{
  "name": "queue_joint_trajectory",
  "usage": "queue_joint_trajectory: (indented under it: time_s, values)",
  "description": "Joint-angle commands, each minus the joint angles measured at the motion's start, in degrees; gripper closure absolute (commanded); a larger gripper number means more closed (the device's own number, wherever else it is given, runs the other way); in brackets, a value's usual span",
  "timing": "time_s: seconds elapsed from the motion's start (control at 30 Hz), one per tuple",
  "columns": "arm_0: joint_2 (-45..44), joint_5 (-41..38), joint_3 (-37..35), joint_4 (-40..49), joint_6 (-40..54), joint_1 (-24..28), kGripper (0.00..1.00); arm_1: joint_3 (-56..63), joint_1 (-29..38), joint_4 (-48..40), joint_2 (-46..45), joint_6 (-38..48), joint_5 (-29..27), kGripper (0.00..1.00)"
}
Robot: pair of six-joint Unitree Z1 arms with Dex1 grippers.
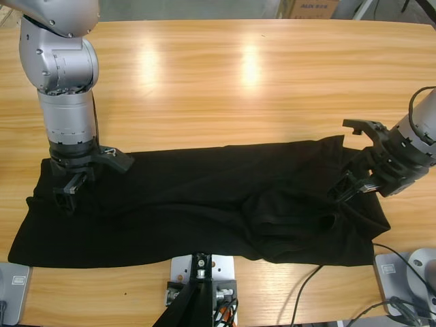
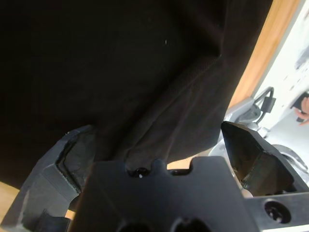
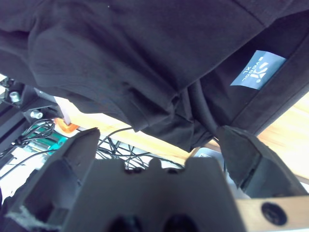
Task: Fold clothes
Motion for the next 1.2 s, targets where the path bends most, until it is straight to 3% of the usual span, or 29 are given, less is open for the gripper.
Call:
queue_joint_trajectory:
  time_s: [0.03, 0.47, 0.6, 0.67, 0.8, 1.0, 1.07, 1.2]
  values:
    - [3.42, 3.04, 4.36, -0.74, 0.44, 4.08, 0.0, 1.13, 0.59, -0.44, 2.17, 0.59, 0.15, 0.0]
    - [2.51, 5.23, 3.01, -0.57, -0.59, 5.16, 0.0, 1.13, 0.59, -0.53, 2.08, 0.59, 0.11, 0.0]
    - [-3.47, 4.44, 1.22, -0.55, -1.33, 5.26, 0.0, 0.81, 1.26, -1.97, 1.08, -1.58, 0.16, 0.0]
    - [-7.21, 4.23, 0.43, -0.97, -1.33, 5.56, 0.0, 0.67, 5.39, -5.8, -3.24, -4.79, -0.82, 0.0]
    - [-13.07, 3.83, 0.23, -3.73, -2.3, 5.09, 0.0, 1.85, 15.2, -13.9, -9.22, -5.37, -8.08, 0.0]
    - [-18.39, 4.57, 4.17, -3.73, -4.36, 3.56, 0.0, 1.86, 23.92, -17.21, -8.34, 5.45, -16.03, 0.0]
    - [-19.61, 5.41, 6.45, -3.8, -4.69, 3.5, 0.0, 3.52, 29.52, -22.76, -6.09, 2.45, -19.15, 0.0]
    - [-21.43, 3.83, 7.53, -3.73, -5.46, 3.8, 0.0, 5.31, 36.24, -28.84, -4.1, -2.79, -20.1, 0.0]
